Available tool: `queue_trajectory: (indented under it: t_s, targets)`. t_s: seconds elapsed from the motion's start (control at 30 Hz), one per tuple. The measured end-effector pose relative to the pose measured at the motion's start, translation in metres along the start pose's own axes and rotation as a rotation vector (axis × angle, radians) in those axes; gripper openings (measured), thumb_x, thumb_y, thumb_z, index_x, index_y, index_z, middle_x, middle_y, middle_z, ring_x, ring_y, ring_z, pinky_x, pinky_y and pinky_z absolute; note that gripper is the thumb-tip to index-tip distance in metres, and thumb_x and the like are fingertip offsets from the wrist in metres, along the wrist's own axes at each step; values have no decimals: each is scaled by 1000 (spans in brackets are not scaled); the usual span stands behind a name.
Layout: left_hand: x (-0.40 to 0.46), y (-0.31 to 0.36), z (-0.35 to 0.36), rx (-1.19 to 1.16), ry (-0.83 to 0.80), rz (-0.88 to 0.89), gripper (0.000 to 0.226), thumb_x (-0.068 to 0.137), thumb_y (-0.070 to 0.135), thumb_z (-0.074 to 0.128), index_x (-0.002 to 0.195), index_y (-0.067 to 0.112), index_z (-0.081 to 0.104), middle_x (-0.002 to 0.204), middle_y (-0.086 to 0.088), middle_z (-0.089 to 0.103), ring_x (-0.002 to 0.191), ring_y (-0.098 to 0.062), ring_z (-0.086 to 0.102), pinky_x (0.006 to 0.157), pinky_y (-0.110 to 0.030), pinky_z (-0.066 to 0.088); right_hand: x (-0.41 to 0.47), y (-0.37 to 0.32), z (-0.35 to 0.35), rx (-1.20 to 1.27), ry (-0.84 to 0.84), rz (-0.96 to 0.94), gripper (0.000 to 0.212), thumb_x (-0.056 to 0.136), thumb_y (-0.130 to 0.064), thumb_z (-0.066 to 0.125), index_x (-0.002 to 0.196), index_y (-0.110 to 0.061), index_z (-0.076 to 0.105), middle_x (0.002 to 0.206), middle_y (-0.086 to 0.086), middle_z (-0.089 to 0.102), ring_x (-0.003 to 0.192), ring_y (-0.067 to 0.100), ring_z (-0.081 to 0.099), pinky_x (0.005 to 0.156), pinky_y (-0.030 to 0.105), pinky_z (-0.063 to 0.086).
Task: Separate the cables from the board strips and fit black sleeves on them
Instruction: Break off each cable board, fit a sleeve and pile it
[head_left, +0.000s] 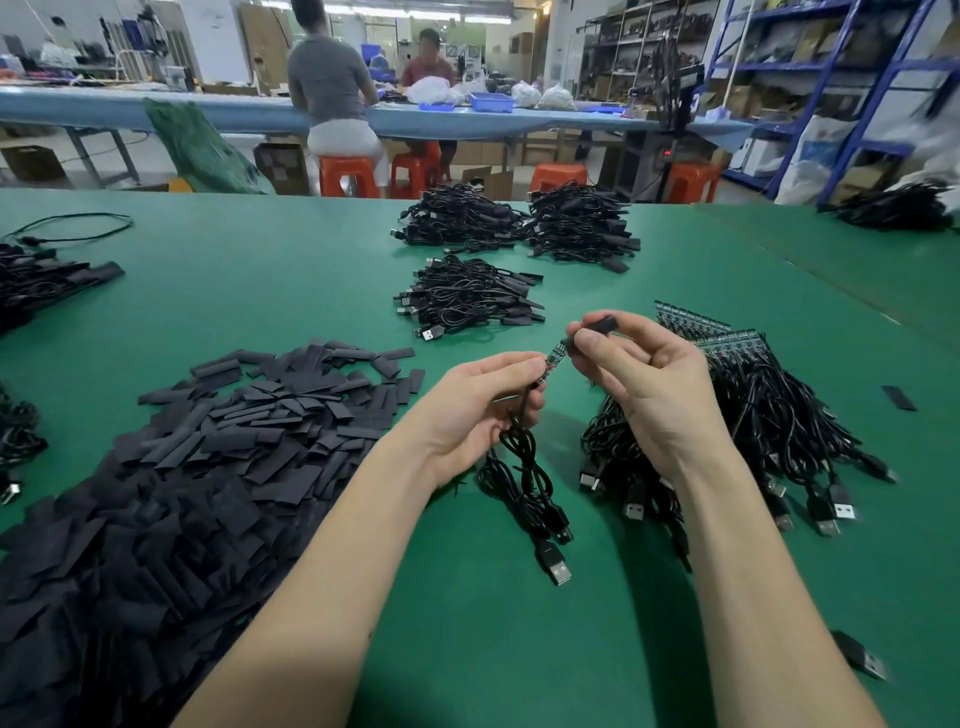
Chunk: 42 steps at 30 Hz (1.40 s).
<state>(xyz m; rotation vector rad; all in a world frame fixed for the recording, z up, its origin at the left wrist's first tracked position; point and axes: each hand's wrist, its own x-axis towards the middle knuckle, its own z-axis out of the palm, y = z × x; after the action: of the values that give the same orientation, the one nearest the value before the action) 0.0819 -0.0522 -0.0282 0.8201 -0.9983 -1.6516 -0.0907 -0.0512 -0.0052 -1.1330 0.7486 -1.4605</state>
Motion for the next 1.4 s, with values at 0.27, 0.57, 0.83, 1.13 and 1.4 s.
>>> queue_trajectory:
  t_s: [0.27,0.57,0.83,1.13,1.4]
  targets:
    - [-8,10,-10,141,-94,2,17,80,14,71,96,9,71,71,1,65,62,-9,60,62,-18,52,-1,-3,-5,-51,-181,112,20,68,-15,82,88,-16,80,99,16,77,89,18,74,81,24,58]
    - [-5,7,-8,362,-55,188,16,93,13,70,99,12,56,79,-3,70,72,-18,66,71,-25,54,1,1,-5,-39,-92,173,22,68,-14,82,89,-10,77,90,16,77,83,18,72,78,21,57]
    - [-2,3,-5,539,29,412,11,83,6,80,89,9,72,76,-3,75,73,-18,75,73,-22,57,4,4,-7,-8,-2,201,9,70,-17,80,76,-11,81,90,11,76,81,14,71,74,16,56]
    - [-2,1,-4,480,17,459,9,82,1,80,82,7,73,77,-11,76,71,-19,74,72,-23,57,3,11,-8,-3,-87,255,24,78,-16,77,96,-1,73,95,14,75,85,17,71,79,19,57]
    - [1,-5,1,407,26,434,13,84,2,78,86,11,70,81,-11,76,78,-22,74,81,-28,59,2,11,-3,-14,6,86,41,74,-22,83,114,-20,72,91,17,77,78,20,73,73,25,58]
